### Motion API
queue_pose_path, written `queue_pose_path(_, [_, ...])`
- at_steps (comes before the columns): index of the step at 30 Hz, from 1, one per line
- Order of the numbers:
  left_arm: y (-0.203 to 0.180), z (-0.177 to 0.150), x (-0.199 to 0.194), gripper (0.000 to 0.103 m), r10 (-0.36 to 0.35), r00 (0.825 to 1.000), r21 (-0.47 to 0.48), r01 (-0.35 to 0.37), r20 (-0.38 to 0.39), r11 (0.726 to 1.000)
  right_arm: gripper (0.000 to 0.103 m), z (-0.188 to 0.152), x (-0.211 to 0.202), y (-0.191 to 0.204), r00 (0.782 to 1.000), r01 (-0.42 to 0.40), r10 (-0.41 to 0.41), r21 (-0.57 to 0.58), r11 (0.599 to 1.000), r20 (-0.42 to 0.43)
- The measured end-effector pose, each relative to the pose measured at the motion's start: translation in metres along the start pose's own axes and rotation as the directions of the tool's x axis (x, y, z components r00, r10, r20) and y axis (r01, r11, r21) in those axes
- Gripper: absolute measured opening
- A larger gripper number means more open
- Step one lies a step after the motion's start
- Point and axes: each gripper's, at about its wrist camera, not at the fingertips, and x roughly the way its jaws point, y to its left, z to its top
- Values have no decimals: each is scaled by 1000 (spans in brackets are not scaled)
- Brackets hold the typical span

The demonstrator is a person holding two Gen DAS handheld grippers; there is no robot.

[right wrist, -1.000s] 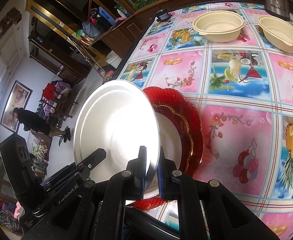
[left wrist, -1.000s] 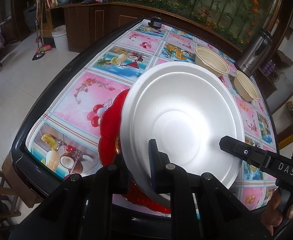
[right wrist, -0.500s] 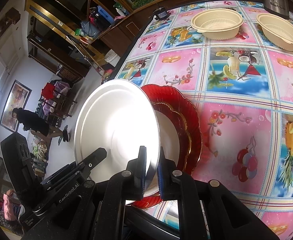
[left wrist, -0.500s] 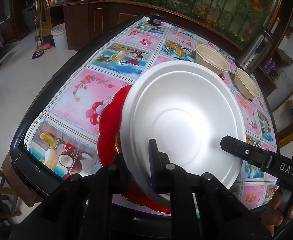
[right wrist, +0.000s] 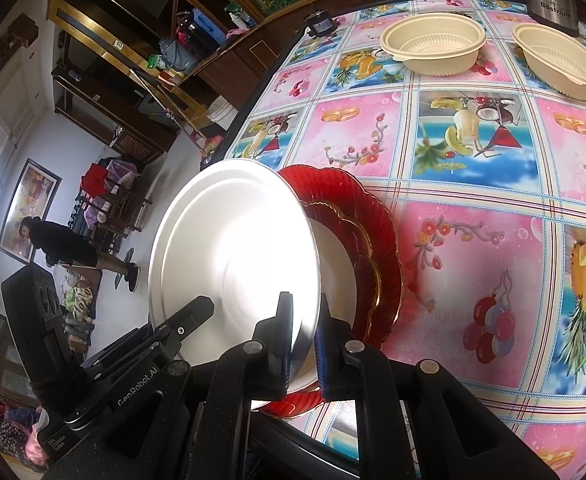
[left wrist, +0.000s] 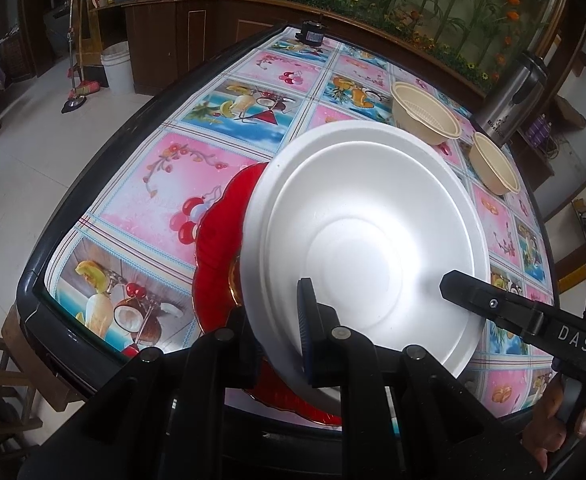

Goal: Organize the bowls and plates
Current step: 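Lower the second white plate into the stack with the left tool while the right tool holds it, then open the left tool to release the second white plate onto the stack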

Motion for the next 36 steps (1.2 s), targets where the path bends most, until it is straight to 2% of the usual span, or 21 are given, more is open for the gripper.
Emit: queue_pose_path(36, [0,-3,0,13,1,1000,-1,-1,-26,1000,14,1,0,0,1000,1,-1,5,1000,-8])
